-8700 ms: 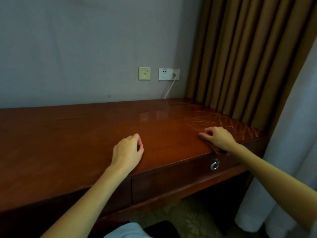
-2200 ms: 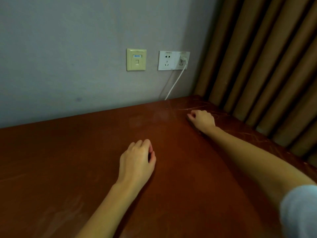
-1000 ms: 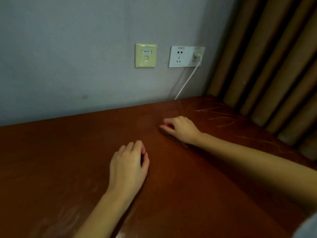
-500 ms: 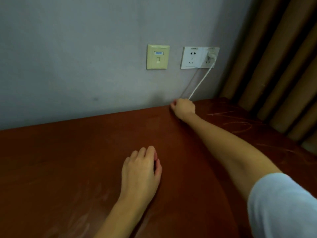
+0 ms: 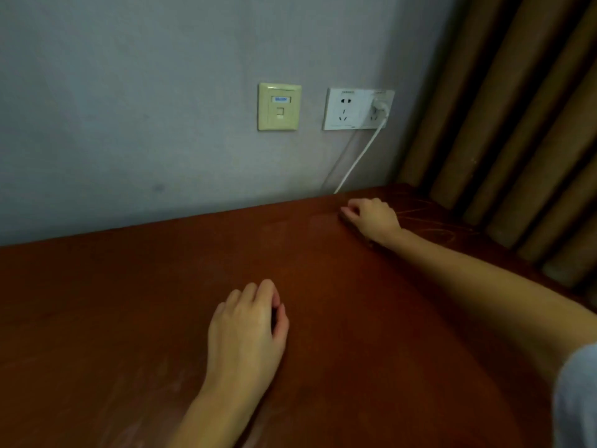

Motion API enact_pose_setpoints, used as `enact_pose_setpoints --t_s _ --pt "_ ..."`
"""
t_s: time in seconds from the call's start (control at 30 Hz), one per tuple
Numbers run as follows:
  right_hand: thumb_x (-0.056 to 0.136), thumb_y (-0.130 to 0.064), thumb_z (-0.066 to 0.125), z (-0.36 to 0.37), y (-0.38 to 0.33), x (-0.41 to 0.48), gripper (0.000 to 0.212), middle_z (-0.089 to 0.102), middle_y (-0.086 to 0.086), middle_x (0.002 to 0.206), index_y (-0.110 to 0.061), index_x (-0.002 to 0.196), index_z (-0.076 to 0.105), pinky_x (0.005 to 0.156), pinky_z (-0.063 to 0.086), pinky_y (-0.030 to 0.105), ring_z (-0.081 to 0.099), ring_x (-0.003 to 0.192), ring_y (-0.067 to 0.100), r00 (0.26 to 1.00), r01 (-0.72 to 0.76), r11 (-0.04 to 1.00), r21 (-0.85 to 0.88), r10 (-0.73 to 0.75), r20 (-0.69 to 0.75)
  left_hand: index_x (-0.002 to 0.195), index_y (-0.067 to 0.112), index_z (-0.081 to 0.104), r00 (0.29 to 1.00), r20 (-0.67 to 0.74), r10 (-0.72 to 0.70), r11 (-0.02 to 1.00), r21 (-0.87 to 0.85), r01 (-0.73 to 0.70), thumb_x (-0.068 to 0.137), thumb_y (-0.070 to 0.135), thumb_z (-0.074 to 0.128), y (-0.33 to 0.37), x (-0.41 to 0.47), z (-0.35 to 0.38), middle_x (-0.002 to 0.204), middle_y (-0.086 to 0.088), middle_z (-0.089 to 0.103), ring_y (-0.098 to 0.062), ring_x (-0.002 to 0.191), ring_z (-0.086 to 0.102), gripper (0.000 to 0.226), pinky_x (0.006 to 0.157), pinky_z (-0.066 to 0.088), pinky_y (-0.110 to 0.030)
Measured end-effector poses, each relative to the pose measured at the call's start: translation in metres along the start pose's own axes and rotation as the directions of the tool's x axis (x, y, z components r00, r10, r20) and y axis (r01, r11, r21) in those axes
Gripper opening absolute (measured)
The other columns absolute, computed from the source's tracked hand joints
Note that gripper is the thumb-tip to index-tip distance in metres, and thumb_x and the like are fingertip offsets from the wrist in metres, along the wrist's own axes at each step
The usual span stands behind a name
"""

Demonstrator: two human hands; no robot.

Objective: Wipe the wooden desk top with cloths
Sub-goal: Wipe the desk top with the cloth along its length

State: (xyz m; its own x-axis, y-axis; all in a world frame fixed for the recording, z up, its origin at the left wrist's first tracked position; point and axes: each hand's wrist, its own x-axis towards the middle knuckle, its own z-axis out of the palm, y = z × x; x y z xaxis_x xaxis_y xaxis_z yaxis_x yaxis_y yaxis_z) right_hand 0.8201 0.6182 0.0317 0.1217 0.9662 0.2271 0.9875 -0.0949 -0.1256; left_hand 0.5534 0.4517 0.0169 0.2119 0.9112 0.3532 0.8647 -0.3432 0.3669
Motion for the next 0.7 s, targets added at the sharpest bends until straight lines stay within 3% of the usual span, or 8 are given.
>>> enact_pose_setpoints --t_s 0.1,0.2,0.33,0.43,0.57,0.63,0.7 --pt "0.097 -0.039 0.042 0.013 -0.012 0.04 0.035 0.064 0.019 0.11 -0.014 0.105 0.066 0.078 0.045 0.036 0.059 0.102 0.038 0.987 -0.155 0.988 0.006 0.155 -0.046 0.087 0.032 0.045 1.0 -0.003 0.001 1.0 0.015 -0.001 0.091 0.034 0.05 -0.001 0.0 0.002 0.076 0.015 0.046 -0.004 0.07 0.046 0.006 0.062 0.038 -0.019" --pt "0.098 -0.035 0.042 0.025 -0.049 0.064 0.037 0.061 0.02 0.118 -0.01 0.113 0.064 0.088 0.046 0.037 0.058 0.11 0.037 0.983 -0.173 0.983 0.057 0.176 -0.048 0.081 0.031 0.045 1.0 -0.024 0.019 1.0 0.024 -0.019 0.086 0.032 0.055 -0.001 0.001 0.003 0.071 0.014 0.045 -0.005 0.063 0.043 0.011 0.057 0.035 -0.021" --pt "0.097 -0.039 0.043 0.033 -0.121 0.056 0.035 0.063 0.018 0.115 -0.013 0.109 0.064 0.084 0.047 0.035 0.059 0.107 0.034 0.998 0.062 0.992 0.108 -0.063 0.006 0.078 0.031 0.044 0.999 -0.04 0.029 0.998 0.053 -0.026 0.083 0.032 0.055 -0.002 0.0 0.003 0.067 0.014 0.044 -0.005 0.061 0.044 0.011 0.054 0.038 -0.021" --pt "0.096 -0.041 0.047 0.028 -0.147 0.022 0.032 0.067 0.016 0.105 -0.015 0.097 0.065 0.073 0.045 0.034 0.061 0.098 0.034 0.959 0.277 0.949 0.149 -0.282 0.01 0.077 0.031 0.044 0.999 -0.04 0.017 0.998 0.058 -0.014 0.082 0.032 0.058 -0.003 -0.001 0.003 0.064 0.013 0.042 -0.006 0.059 0.044 0.016 0.052 0.037 -0.022" --pt "0.094 -0.047 0.047 0.012 -0.103 -0.01 0.028 0.066 0.01 0.083 -0.026 0.078 0.054 0.066 0.039 0.033 0.063 0.086 0.033 0.9 0.425 0.893 0.146 -0.434 0.033 0.076 0.03 0.044 0.998 -0.055 0.026 0.997 0.069 -0.023 0.081 0.029 0.062 -0.004 -0.002 0.001 0.063 0.013 0.041 -0.008 0.057 0.043 0.018 0.05 0.034 -0.022" --pt "0.094 -0.047 0.047 0.005 -0.063 -0.014 0.028 0.06 0.004 0.07 -0.028 0.074 0.049 0.066 0.042 0.034 0.064 0.08 0.032 0.919 0.382 0.915 0.133 -0.391 0.054 0.077 0.03 0.046 0.999 -0.049 0.018 0.998 0.06 -0.015 0.081 0.029 0.063 -0.003 -0.002 0.001 0.064 0.012 0.042 -0.008 0.058 0.045 0.018 0.05 0.036 -0.023" --pt "0.095 -0.047 0.047 0.0 -0.019 -0.01 0.027 0.06 0.004 0.069 -0.027 0.078 0.055 0.068 0.048 0.036 0.065 0.077 0.032 0.957 0.275 0.956 0.1 -0.282 0.063 0.077 0.031 0.046 0.999 -0.034 0.011 0.999 0.046 -0.009 0.082 0.029 0.062 -0.002 -0.002 0.0 0.064 0.013 0.043 -0.007 0.058 0.045 0.017 0.05 0.035 -0.021"
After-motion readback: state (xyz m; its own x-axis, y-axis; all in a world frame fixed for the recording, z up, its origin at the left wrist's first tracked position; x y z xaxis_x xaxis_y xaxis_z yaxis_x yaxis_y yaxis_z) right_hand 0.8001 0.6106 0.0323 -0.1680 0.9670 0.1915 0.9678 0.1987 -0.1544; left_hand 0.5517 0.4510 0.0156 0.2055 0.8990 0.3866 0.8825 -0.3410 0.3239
